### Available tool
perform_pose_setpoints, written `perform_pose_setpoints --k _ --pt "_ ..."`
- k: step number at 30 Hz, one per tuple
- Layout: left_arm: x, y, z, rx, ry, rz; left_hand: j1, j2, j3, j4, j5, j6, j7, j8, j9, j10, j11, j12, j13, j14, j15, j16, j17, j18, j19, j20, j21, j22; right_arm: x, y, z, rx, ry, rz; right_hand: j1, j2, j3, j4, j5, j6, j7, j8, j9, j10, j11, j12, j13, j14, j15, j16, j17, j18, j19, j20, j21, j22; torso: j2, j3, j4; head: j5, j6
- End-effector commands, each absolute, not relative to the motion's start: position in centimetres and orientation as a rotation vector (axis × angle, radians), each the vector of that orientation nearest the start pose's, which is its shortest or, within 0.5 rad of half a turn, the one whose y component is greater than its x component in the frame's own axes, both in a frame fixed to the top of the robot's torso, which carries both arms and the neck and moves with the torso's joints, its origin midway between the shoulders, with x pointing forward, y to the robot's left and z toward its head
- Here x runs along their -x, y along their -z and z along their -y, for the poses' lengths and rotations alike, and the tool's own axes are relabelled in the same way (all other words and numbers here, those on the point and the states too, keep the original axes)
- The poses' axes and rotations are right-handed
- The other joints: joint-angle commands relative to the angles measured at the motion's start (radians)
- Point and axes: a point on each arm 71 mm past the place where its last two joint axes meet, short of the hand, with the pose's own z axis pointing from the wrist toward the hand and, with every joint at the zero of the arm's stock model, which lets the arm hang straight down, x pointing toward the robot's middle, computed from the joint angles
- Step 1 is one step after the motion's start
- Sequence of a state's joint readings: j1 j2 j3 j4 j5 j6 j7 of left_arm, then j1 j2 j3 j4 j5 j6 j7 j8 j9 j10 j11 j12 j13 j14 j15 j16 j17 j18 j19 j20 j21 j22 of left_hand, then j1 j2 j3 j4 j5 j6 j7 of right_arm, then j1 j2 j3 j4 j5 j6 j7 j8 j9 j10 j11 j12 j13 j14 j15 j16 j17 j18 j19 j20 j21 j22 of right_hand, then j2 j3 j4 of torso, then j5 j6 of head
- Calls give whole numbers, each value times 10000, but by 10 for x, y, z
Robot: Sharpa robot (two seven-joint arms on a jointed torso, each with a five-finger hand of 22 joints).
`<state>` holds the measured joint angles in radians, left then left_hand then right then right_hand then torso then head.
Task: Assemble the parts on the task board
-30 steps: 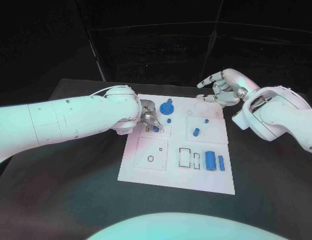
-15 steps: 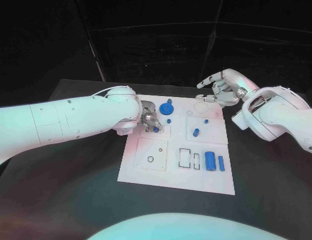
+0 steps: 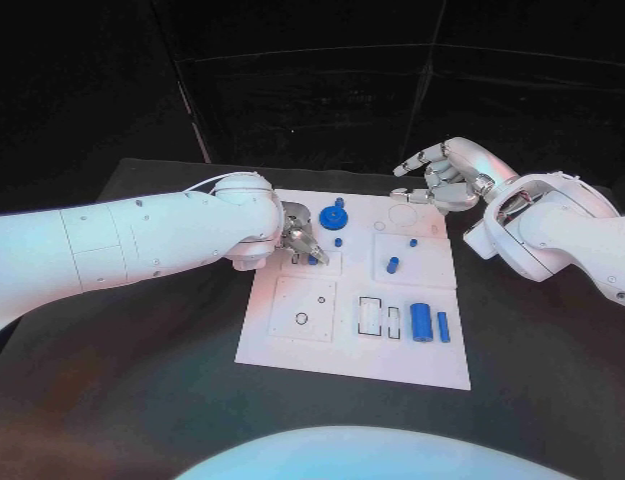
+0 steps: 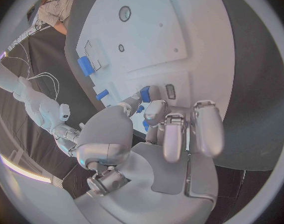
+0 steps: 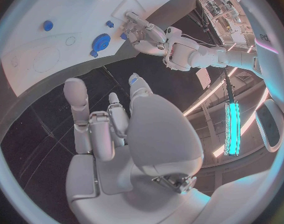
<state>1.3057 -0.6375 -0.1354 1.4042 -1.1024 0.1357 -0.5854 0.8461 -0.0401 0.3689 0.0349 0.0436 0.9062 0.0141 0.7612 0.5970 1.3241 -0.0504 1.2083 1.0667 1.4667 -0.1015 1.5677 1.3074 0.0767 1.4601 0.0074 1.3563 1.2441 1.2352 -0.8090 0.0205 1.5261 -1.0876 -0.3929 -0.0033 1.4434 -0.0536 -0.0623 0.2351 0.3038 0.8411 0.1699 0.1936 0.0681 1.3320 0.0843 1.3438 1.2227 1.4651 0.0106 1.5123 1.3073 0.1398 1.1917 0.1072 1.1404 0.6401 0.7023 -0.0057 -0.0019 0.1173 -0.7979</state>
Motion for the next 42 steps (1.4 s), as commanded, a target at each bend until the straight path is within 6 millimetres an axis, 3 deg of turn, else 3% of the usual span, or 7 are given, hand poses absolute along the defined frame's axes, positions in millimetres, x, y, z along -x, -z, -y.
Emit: perform_pose_setpoints --k 1,7,13,25,28,36,42 --pt "-500 217 -156 659 2966 -23233 -189 -140 -338 135 27 20 51 6 4 30 19 40 9 1041 -59 31 2634 -87 48 -64 54 17 -499 138 184 -1707 -9506 -15582 -136 13 -103 0 -45 -72 20 15 -21 -133 -8 -95 -83 704 -68 -80 1092 180 -90 -3 -94 -80 -2 -2 -7 9 13" --pt "-501 217 -157 825 3001 -23075 -449 -324 -1153 495 26 26 15 12 31 36 -15 55 12 1041 -90 31 2634 -90 65 -93 57 40 -500 139 185 -1843 -9548 -15571 -231 24 -211 39 -137 -182 47 -22 -22 -373 17 -311 -386 644 -48 -199 861 230 -241 15 -286 -411 -2 -11 -12 3 35" --pt "-498 214 -159 943 3160 -22906 -410 -304 -1735 755 31 5 2 19 61 14 -29 33 -26 1041 -107 31 2634 -84 62 -115 26 9 -501 139 186 -1966 -9584 -15567 -289 41 -267 73 -163 -222 58 -30 -21 -417 27 -352 -444 628 -41 -237 797 245 -285 23 -351 -511 -5 -10 0 7 89" --pt "-506 174 -169 1099 3486 -22367 -42 -186 -2603 1097 30 -316 112 -149 36 -185 62 -121 -240 1041 -45 31 2634 -53 -1 -73 -121 -160 -505 141 190 -2170 -9537 -15569 -355 64 -327 116 -169 -259 67 -35 -18 -463 37 -394 -507 601 -34 -297 687 268 -351 30 -446 -667 -8 -4 -4 15 192" --pt "-514 162 -179 1148 3259 -22297 61 -106 -2847 1239 30 -506 199 -378 -102 -309 128 -249 -404 1041 11 31 2634 -28 -57 -38 -232 -301 -505 141 193 -2222 -9487 -15543 -355 64 -327 116 -169 -259 67 -35 -18 -463 37 -394 -507 601 -34 -297 687 268 -351 30 -446 -667 3 -7 1 2 222" --pt "-540 144 -200 1684 2732 -22165 1183 111 -3363 1076 28 -1274 664 -1620 -996 -561 526 -486 -726 1041 343 31 2634 -13 -123 232 -375 -447 -506 141 194 -2263 -9452 -15521 -360 78 -344 122 -151 -265 68 -32 -16 -488 37 -417 -544 591 -32 -322 645 276 -372 33 -481 -721 6 4 -8 53 268" --pt "-555 146 -203 1775 2369 -22274 1574 267 -3600 1034 31 -1104 712 -1865 -1290 -567 575 -461 -725 1041 395 31 2634 -3 -117 318 -369 -422 -506 141 193 -2260 -9458 -15531 -324 101 -350 103 -94 -270 67 -25 -12 -482 35 -414 -542 593 -33 -325 651 277 -371 34 -496 -731 9 -13 -14 66 265"
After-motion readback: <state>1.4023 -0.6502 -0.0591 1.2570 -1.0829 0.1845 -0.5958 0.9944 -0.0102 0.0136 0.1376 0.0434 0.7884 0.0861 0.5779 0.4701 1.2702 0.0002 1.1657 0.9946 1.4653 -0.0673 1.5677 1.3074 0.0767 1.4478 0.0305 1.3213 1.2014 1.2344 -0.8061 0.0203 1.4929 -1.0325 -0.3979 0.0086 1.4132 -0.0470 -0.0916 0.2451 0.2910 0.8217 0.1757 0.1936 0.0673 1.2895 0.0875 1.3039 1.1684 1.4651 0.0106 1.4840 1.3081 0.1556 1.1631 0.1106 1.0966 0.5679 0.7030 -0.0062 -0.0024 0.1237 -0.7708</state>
